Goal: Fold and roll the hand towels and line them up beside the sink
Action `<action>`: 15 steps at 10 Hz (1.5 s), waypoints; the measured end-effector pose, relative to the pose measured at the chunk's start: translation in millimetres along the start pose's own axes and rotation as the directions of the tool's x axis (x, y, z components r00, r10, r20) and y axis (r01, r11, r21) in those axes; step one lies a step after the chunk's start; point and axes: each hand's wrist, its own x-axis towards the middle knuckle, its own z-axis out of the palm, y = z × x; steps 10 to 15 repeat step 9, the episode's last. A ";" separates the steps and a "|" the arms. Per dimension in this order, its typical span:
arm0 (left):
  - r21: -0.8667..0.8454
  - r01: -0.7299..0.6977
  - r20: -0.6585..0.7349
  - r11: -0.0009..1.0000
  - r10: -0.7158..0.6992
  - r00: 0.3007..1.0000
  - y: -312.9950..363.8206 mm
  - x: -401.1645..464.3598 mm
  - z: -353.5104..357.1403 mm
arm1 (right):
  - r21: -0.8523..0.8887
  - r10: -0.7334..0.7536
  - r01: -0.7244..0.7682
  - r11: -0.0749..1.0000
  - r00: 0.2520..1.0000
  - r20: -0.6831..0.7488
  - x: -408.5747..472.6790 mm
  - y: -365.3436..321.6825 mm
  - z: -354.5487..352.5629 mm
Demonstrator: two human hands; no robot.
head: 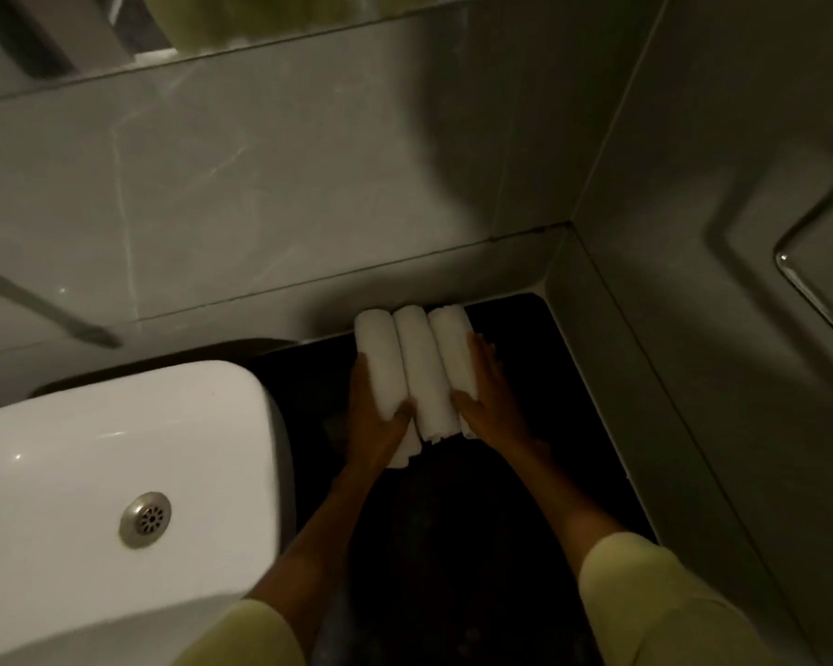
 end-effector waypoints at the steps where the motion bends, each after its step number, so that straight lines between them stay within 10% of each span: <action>1: 0.125 -0.072 -0.015 0.990 0.075 0.997 -2.4 0.9 3.7 | 0.018 -0.003 0.004 1.000 1.000 -0.020 5.0 2.1 4.8; 6: 0.760 -0.079 -0.090 0.645 0.225 0.970 2.8 -25.3 32.0 | -0.632 -0.163 0.071 0.772 0.983 -0.089 -1.3 -15.2 18.7; 15: 0.787 -0.231 -0.025 0.572 0.404 0.914 63.3 -46.8 7.5 | -0.685 -0.237 0.109 0.720 0.967 -0.096 -19.2 -66.0 -15.1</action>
